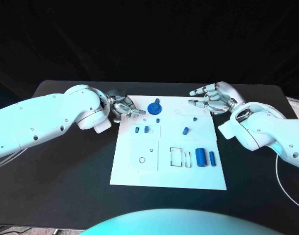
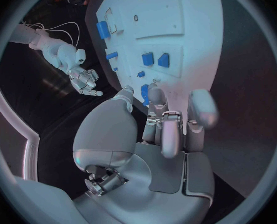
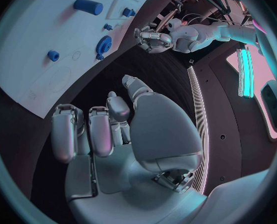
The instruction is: Assemble the parts on the task board
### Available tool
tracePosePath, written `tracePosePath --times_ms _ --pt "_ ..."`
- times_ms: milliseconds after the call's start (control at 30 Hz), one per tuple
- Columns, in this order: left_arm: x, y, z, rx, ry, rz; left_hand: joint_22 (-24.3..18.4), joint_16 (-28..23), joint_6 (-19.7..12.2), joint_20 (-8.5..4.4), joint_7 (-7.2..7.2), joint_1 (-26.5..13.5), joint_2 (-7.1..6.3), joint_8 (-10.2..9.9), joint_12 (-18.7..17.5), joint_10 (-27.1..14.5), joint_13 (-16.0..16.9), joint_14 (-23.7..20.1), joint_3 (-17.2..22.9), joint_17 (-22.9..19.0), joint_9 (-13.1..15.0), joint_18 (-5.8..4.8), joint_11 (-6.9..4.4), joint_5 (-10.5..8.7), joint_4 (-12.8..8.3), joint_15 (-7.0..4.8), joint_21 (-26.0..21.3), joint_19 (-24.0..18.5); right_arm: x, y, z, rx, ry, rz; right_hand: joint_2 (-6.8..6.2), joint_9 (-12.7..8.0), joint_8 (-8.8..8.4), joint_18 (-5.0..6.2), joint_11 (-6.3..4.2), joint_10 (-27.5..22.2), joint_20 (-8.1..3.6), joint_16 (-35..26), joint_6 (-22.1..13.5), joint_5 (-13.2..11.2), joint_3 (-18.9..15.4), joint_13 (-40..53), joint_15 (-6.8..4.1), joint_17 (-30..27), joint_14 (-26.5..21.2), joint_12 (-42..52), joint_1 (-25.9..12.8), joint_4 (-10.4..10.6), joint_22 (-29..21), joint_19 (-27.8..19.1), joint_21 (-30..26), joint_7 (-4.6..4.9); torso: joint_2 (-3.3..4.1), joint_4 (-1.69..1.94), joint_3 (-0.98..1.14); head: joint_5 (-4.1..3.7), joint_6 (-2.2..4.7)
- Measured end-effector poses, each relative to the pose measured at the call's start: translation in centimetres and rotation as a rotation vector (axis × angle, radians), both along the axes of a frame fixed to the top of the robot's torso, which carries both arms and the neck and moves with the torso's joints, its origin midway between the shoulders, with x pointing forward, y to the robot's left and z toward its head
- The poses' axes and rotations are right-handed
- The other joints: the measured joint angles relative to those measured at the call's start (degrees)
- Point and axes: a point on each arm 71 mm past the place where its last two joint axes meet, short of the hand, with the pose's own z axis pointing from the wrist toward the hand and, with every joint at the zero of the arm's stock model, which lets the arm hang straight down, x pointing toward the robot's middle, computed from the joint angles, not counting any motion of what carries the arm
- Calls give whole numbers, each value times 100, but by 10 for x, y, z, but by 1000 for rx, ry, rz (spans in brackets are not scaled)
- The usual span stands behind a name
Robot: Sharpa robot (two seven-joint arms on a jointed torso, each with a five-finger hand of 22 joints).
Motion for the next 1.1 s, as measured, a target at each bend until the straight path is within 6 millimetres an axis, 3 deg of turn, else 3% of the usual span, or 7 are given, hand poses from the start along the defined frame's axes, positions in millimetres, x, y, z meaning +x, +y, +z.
tracePosePath --times_ms 67,200,267,367,600,800,1100 --pt "2 -6 3 -34 -62 -11 -648 -990 -276 121 161 661 4 -185 -450 -477 -323 -568 195 -584 -188 162 141 16 -255 90 -1259 -574 0 0 0 0 1 0 0 0 0 0 0 0 0 0 0 0 0 0 0 0 0 0 0 0 0 0 0 0 2 -1 0 -4 28" --pt "4 -23 7 -69 -190 -64 -1286 -2864 -536 249 276 1573 -198 -743 -1541 -828 -1296 -1684 958 -2298 -781 167 241 -11 -583 280 -2215 -954 0 0 -1 1 2 0 0 0 0 0 0 0 0 0 0 0 0 -9 0 0 0 0 0 0 0 0 0 0 7 -7 0 -21 89" --pt "5 -31 8 -76 -247 -99 -1432 -3200 -474 272 271 1714 -340 -963 -1947 -762 -1725 -1736 1245 -2665 -1044 260 298 -26 -665 280 -2360 -879 0 0 -1 1 2 0 0 0 0 0 0 0 0 0 0 0 0 -9 0 0 0 0 0 0 0 0 0 0 9 -10 0 -29 115" --pt "5 -41 7 -74 -311 -153 -1527 -3307 -364 300 204 1718 -424 -1158 -2286 -705 -2102 -1693 1422 -2825 -1274 261 355 -96 -702 305 -2445 -791 0 1 -1 1 2 0 0 0 0 0 0 0 0 0 0 14 0 -14 0 -1 0 0 0 0 -1 0 0 0 10 -16 0 -40 146" --pt "6 -61 2 -10 -420 -279 -1514 -1619 49 273 200 1497 -547 -1378 -2791 -683 -2650 -421 1477 -1385 -1584 262 389 -246 -666 291 -2186 -17 0 1 -2 2 3 1 0 0 0 0 0 0 0 0 0 23 0 -19 0 -1 0 0 0 0 -5 0 0 0 11 -18 5 -88 189" --pt "6 -76 -3 83 -449 -364 -614 -662 292 260 158 1401 -509 -1563 -3059 -646 -2992 3 1356 -522 -1785 105 377 -433 -659 271 -599 655 0 2 -2 3 3 2 0 0 0 0 0 0 0 0 0 23 0 -19 0 -2 0 0 0 0 -5 0 0 0 10 -14 8 -101 196" --pt "7 -87 -11 205 -431 -434 -115 -436 506 219 169 1380 -489 -1645 -3172 -397 -3183 2 1302 -365 -1916 -56 352 -472 -668 270 221 893 0 3 -2 5 3 4 0 0 0 0 0 0 0 0 0 22 0 -19 0 -2 0 0 0 0 -5 0 0 0 10 -16 6 -109 192"
